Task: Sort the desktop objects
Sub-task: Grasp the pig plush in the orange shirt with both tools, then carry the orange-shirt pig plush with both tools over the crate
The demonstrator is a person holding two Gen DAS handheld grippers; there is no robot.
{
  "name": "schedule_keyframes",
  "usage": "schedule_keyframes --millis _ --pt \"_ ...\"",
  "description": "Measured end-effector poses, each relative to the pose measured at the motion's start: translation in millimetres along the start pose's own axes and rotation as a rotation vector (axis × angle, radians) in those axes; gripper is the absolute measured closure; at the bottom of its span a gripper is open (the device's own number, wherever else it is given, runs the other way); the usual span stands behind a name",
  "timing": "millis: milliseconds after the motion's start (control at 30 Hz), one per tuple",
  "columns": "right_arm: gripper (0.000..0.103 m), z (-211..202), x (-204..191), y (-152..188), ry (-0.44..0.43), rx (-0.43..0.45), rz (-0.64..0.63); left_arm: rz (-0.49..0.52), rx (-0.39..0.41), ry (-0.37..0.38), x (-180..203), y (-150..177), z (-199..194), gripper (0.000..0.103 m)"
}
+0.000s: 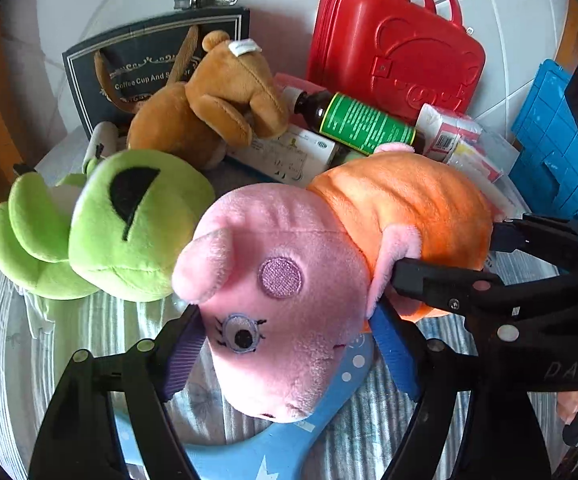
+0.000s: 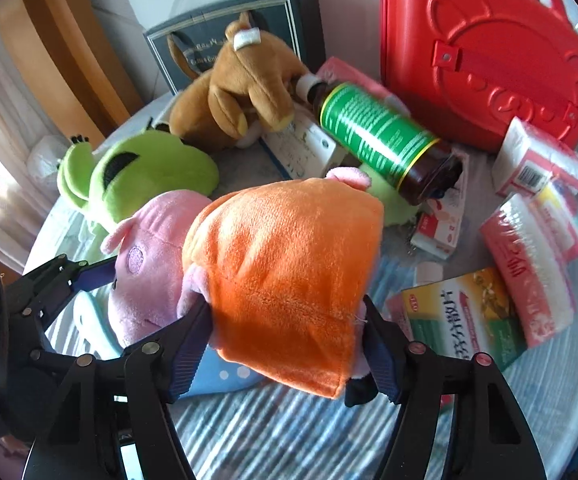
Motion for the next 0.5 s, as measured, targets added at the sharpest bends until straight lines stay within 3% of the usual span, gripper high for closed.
schedule_keyframes --millis 267,500 --pt "0.033 -75.8 -6.6 -7.1 0.033 0.136 -0.017 0.062 0.135 0.007 36.9 -20.8 -74.1 0.024" --pt "0.033 -162.9 -10.2 9.4 0.077 0.257 -0.006 0.137 0.255 0.032 86.1 -19.3 -148.5 0.024"
Point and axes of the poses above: each gripper's, at about its wrist camera, not at the fingertips, and z roughly the way its jaws point, x to its right, y to its underside, the point moved 8 cm from there along z, roughly the way its jaws point, and after that the axes turned 9 degrees about -z, right-handed, at the moved point
